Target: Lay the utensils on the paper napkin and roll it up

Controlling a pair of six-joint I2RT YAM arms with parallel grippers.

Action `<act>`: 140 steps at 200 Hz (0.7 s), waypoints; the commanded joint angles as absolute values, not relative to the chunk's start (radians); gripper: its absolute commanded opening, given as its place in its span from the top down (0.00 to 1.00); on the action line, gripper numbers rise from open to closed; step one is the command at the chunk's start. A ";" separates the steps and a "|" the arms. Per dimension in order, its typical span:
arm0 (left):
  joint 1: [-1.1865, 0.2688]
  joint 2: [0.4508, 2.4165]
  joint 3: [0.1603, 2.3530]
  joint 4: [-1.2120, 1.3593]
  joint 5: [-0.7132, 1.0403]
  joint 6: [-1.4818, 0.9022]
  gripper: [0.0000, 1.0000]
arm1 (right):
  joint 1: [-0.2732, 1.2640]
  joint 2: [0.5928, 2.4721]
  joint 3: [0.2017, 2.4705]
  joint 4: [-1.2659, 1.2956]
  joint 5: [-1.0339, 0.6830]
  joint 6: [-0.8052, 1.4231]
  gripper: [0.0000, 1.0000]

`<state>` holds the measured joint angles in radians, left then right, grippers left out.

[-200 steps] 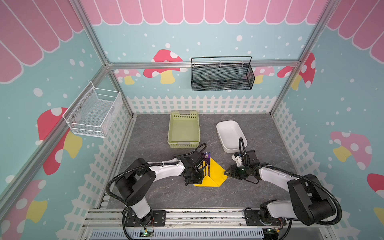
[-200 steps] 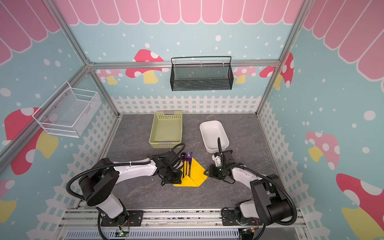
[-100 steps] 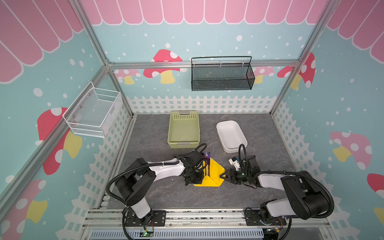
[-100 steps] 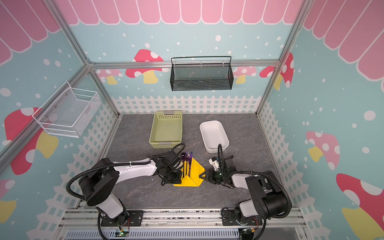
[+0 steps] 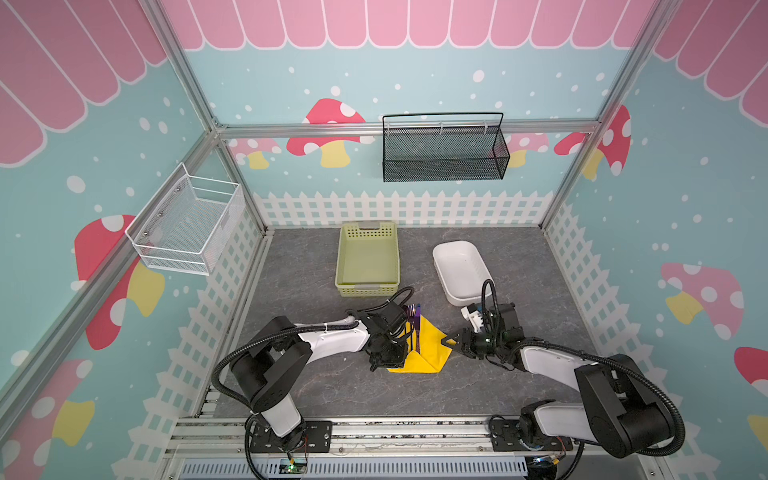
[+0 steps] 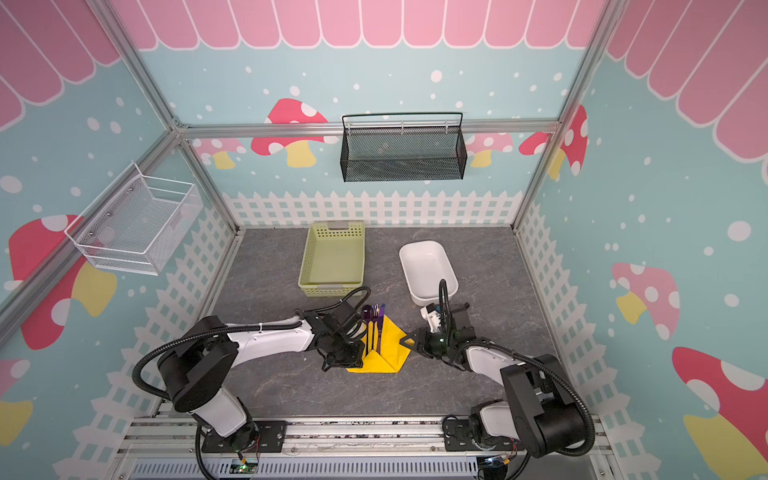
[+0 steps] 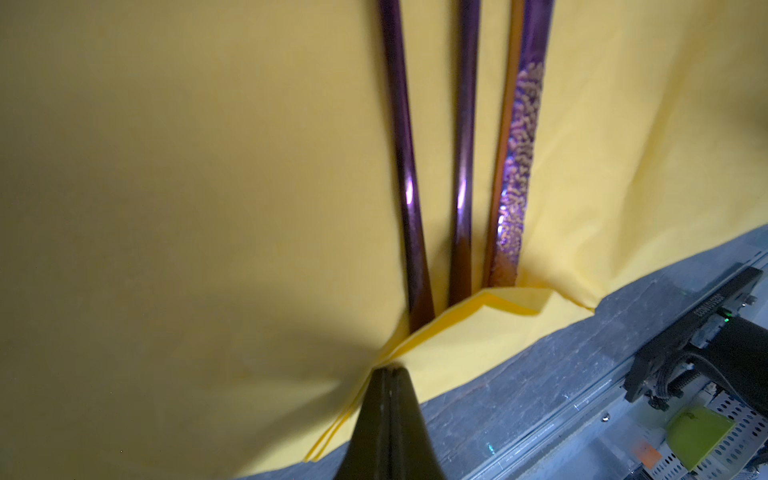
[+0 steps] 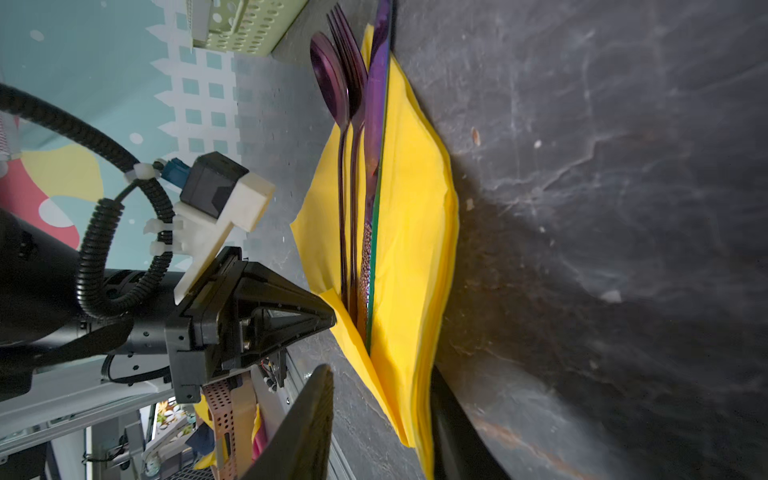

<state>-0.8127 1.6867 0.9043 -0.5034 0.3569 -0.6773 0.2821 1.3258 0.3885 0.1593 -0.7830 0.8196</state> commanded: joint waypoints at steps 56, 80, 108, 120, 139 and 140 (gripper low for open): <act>-0.823 1.674 0.976 -0.507 0.425 -0.695 0.92 | 0.279 1.321 0.419 0.041 -0.733 0.757 0.70; -0.834 1.692 1.002 -0.506 0.429 -0.701 0.92 | 0.280 1.317 0.425 0.019 -0.727 0.746 0.72; -0.836 1.707 1.025 -0.495 0.431 -0.711 0.92 | 0.279 1.300 0.435 -0.012 -0.715 0.732 0.76; -0.836 1.714 1.033 -0.485 0.434 -0.716 0.93 | 0.279 1.293 0.441 -0.032 -0.709 0.721 0.77; -0.836 1.731 1.044 -0.480 0.432 -0.718 0.93 | 0.279 1.289 0.455 -0.060 -0.705 0.709 0.78; -0.836 1.732 1.044 -0.480 0.431 -0.718 0.93 | 0.279 1.290 0.455 -0.061 -0.705 0.708 0.78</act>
